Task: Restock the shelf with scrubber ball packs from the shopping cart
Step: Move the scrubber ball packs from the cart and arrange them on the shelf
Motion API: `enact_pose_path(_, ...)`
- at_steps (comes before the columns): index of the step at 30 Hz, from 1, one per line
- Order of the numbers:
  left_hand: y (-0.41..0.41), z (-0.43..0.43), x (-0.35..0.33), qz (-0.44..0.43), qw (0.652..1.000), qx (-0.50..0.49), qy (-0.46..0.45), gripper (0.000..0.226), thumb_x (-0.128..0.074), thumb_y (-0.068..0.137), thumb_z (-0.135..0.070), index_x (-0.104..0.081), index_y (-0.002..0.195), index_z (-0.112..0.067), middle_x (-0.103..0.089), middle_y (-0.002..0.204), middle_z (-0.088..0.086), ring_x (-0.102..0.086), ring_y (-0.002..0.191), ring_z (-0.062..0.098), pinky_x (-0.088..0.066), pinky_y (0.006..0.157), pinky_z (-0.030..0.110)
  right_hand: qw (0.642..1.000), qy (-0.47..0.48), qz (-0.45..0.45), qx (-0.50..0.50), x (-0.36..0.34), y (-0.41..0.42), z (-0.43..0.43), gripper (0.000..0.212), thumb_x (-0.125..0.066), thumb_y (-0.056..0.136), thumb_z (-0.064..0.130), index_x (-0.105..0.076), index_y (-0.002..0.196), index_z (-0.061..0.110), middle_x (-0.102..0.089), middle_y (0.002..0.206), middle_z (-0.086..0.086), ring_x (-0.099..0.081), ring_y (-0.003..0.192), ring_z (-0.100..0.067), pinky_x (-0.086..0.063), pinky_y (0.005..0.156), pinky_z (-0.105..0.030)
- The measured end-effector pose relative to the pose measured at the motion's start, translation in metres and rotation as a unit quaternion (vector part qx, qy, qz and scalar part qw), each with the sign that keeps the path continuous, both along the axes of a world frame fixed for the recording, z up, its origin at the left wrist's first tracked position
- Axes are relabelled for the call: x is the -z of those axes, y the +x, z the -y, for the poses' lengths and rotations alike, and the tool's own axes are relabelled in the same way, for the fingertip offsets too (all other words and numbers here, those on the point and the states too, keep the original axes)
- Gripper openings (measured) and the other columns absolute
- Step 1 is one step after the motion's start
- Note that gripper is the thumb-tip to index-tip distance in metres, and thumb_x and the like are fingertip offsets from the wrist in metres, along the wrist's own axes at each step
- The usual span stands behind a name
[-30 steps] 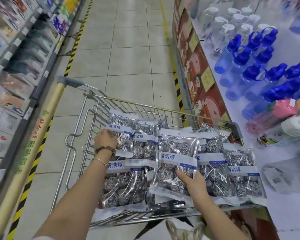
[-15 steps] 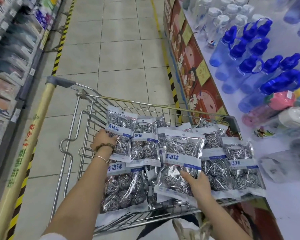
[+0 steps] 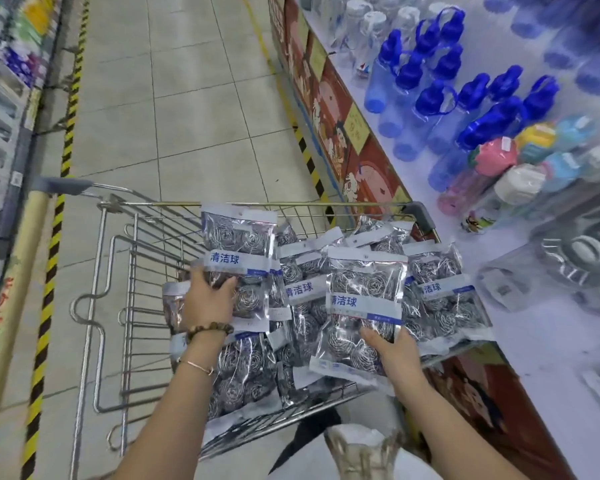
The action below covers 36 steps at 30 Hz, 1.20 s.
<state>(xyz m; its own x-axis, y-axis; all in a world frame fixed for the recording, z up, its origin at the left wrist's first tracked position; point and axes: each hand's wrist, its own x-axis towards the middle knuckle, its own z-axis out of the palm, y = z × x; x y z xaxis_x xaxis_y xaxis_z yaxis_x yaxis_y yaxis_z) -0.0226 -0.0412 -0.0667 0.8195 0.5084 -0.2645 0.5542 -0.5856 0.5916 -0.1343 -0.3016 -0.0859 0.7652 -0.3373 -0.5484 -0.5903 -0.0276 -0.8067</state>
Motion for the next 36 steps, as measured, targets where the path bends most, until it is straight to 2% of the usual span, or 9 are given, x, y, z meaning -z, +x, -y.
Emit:
enact_pose_path(2,-0.004,0.022,-0.001,0.008,0.998,0.021,-0.051,0.049,-0.069,0.077,-0.038,-0.045,0.116,-0.022,-0.057,0.079,-0.006,-0.054,0.062,0.013,-0.050,0.058,0.030,1.000,-0.010,0.008,0.020,0.002,-0.010,0.012,0.034,-0.072,0.080,0.022,-0.056,0.110,0.018,-0.064,0.100,0.000,-0.060,0.091,-0.016,-0.044,0.072,-0.028)
enact_pose_path(5,-0.012,0.064,-0.004,-0.004,0.992,0.091,-0.085,0.040,-0.070,0.077,-0.033,-0.048,0.108,-0.018,-0.054,0.085,-0.006,-0.047,0.064,0.007,-0.044,0.061,0.026,0.997,-0.025,0.037,0.068,0.003,-0.026,0.033,0.038,-0.072,0.080,0.019,-0.054,0.113,0.019,-0.062,0.104,0.002,-0.058,0.096,-0.016,-0.041,0.078,-0.030)
enact_pose_path(9,-0.027,0.124,-0.007,-0.015,0.979,0.176,-0.099,0.052,-0.071,0.076,-0.035,-0.050,0.119,-0.014,-0.058,0.107,0.002,-0.055,0.088,0.022,-0.049,0.079,0.035,0.986,-0.031,0.065,0.151,0.001,-0.055,0.067,0.042,-0.071,0.081,0.016,-0.050,0.117,0.019,-0.057,0.108,0.005,-0.055,0.102,-0.016,-0.039,0.085,-0.031)
enact_pose_path(13,-0.050,0.183,-0.012,-0.031,0.961,0.249,-0.113,0.047,-0.071,0.077,-0.032,-0.050,0.115,-0.015,-0.055,0.094,-0.004,-0.049,0.072,0.011,-0.042,0.062,0.025,0.971,-0.060,0.064,0.222,-0.001,-0.090,0.108,0.047,-0.072,0.081,0.020,-0.041,0.116,0.024,-0.052,0.113,0.000,-0.052,0.106,-0.019,-0.040,0.093,-0.036)
enact_pose_path(19,-0.098,0.277,-0.020,-0.064,0.921,0.344,-0.173,0.039,-0.071,0.079,-0.022,-0.046,0.107,-0.015,-0.050,0.090,-0.008,-0.048,0.082,0.011,-0.038,0.073,0.024,0.946,-0.086,0.066,0.307,-0.005,-0.161,0.165,0.065,-0.072,0.081,0.017,-0.036,0.134,0.019,-0.055,0.104,0.013,-0.054,0.106,-0.022,-0.043,0.097,-0.042)
enact_pose_path(23,-0.134,0.330,-0.016,-0.066,0.895,0.402,-0.183,0.038,-0.071,0.079,-0.021,-0.048,0.108,-0.013,-0.053,0.092,-0.006,-0.048,0.071,0.004,-0.033,0.055,0.015,0.924,-0.079,0.073,0.367,-0.007,-0.213,0.197,0.066,-0.072,0.081,0.017,-0.037,0.137,0.019,-0.058,0.109,0.012,-0.056,0.109,-0.020,-0.044,0.098,-0.042)
enact_pose_path(29,-0.186,0.397,-0.002,-0.089,0.866,0.458,-0.180,0.040,-0.076,0.073,-0.024,-0.051,0.104,-0.018,-0.061,0.093,-0.004,-0.059,0.089,0.019,-0.049,0.080,0.033,0.894,-0.073,0.078,0.435,-0.009,-0.281,0.240,0.059,-0.070,0.082,0.011,-0.041,0.133,0.017,-0.056,0.106,0.014,-0.055,0.104,-0.014,-0.043,0.090,-0.031)
enact_pose_path(32,-0.212,0.429,0.001,-0.090,0.856,0.482,-0.164,0.038,-0.075,0.074,-0.023,-0.052,0.102,-0.011,-0.055,0.082,-0.010,-0.056,0.083,0.018,-0.042,0.069,0.026,0.881,-0.069,0.086,0.461,-0.013,-0.310,0.258,0.054,-0.069,0.082,0.011,-0.040,0.125,0.027,-0.052,0.104,0.022,-0.053,0.093,-0.002,-0.041,0.078,-0.014)
enact_pose_path(36,-0.237,0.467,0.008,-0.090,0.848,0.500,-0.150,0.045,-0.074,0.075,-0.022,-0.051,0.111,-0.008,-0.055,0.091,0.000,-0.052,0.083,0.018,-0.039,0.071,0.025,0.864,-0.074,0.070,0.493,-0.012,-0.343,0.282,0.059,-0.070,0.082,0.014,-0.041,0.132,0.020,-0.055,0.106,0.013,-0.054,0.100,-0.011,-0.040,0.084,-0.025)
